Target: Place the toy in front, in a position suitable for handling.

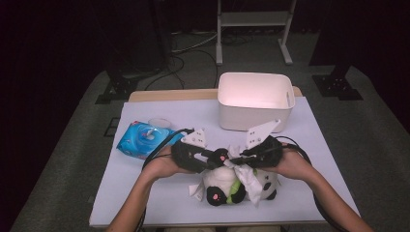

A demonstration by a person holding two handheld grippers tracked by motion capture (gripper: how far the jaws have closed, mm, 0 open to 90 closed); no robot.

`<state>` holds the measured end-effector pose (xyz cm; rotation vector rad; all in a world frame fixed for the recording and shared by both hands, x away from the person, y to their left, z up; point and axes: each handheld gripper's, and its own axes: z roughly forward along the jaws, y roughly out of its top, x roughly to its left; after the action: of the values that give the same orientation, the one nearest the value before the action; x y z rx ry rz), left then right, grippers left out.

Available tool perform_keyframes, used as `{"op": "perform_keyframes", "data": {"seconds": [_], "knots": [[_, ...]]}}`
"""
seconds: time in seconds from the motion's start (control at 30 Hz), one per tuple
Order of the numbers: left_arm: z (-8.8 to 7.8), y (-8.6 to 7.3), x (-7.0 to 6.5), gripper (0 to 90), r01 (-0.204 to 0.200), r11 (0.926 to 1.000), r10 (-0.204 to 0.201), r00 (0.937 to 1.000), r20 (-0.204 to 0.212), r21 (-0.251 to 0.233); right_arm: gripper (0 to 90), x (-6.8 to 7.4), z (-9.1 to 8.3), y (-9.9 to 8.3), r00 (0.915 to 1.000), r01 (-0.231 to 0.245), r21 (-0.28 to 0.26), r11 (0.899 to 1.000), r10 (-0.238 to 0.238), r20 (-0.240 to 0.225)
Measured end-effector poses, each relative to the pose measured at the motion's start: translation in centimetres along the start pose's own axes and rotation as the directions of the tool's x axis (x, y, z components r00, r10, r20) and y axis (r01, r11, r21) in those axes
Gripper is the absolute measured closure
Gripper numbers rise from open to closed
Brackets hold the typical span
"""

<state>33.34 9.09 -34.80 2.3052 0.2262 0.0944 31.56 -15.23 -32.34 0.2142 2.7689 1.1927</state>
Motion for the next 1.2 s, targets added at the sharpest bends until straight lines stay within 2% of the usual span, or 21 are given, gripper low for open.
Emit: {"op": "perform_keyframes", "data": {"seconds": [0.17,0.3,0.37,0.47,0.57,0.73,0.87,0.9,0.93,0.97,1.03,1.2], "knots": [[0.0,0.3,0.0,57.8,-0.001,1.0000,0.001,1.0000,0.007,-0.008,86.8,0.3,0.3,2.6,0.9982,0.059,-0.001,0.998,-0.059,-0.001],[0.1,0.1,0.1,57.8,0.005,0.9999,-0.005,0.9999,0.010,-0.010,86.8,0.2,0.6,3.3,0.9979,0.065,0.001,0.998,-0.065,-0.002],[0.2,-0.1,0.2,57.8,0.004,1.0000,-0.004,1.0000,0.001,0.006,86.8,0.1,0.8,3.0,0.9980,0.063,0.022,0.998,-0.063,0.002],[0.2,-0.4,0.3,57.7,0.011,0.9999,-0.011,0.9999,-0.001,0.006,86.8,0.0,1.1,2.3,0.9984,0.056,0.044,0.997,-0.056,0.006],[0.2,-0.6,0.5,57.7,0.024,0.9997,-0.024,0.9997,0.004,-0.003,86.8,-0.4,1.2,0.7,0.9996,0.022,0.069,0.997,-0.023,0.016],[0.3,-0.4,0.6,57.8,0.019,0.9998,-0.019,0.9998,0.010,0.001,86.6,-0.4,1.1,-0.1,0.9999,-0.005,0.062,0.998,0.004,0.011],[0.4,-0.3,0.9,57.8,0.026,0.9996,-0.026,0.9996,0.006,0.010,86.6,0.2,1.6,0.3,0.9998,0.016,0.066,0.998,-0.016,-0.011],[0.4,-0.3,0.9,57.7,0.027,0.9995,-0.027,0.9996,0.006,0.013,86.6,0.9,2.1,0.6,0.9991,0.035,0.077,0.996,-0.033,-0.027],[0.3,-0.3,1.0,57.7,0.020,0.9996,-0.020,0.9998,0.008,0.021,86.6,0.9,2.1,0.6,0.9991,0.035,0.077,0.996,-0.033,-0.027],[0.3,-0.3,1.1,57.7,0.026,0.9995,-0.026,0.9996,0.012,0.021,86.6,1.5,2.8,0.7,0.9979,0.046,0.088,0.995,-0.042,-0.050],[0.4,-0.3,1.3,57.7,0.034,0.9992,-0.034,0.9993,0.018,0.020,86.5,2.0,3.4,0.7,0.9965,0.058,0.106,0.993,-0.051,-0.067],[0.5,-0.4,1.5,57.7,0.050,0.9987,-0.050,0.9984,0.025,0.010,86.5,2.8,3.8,0.7,0.9931,0.063,0.104,0.993,-0.052,-0.105]]}}
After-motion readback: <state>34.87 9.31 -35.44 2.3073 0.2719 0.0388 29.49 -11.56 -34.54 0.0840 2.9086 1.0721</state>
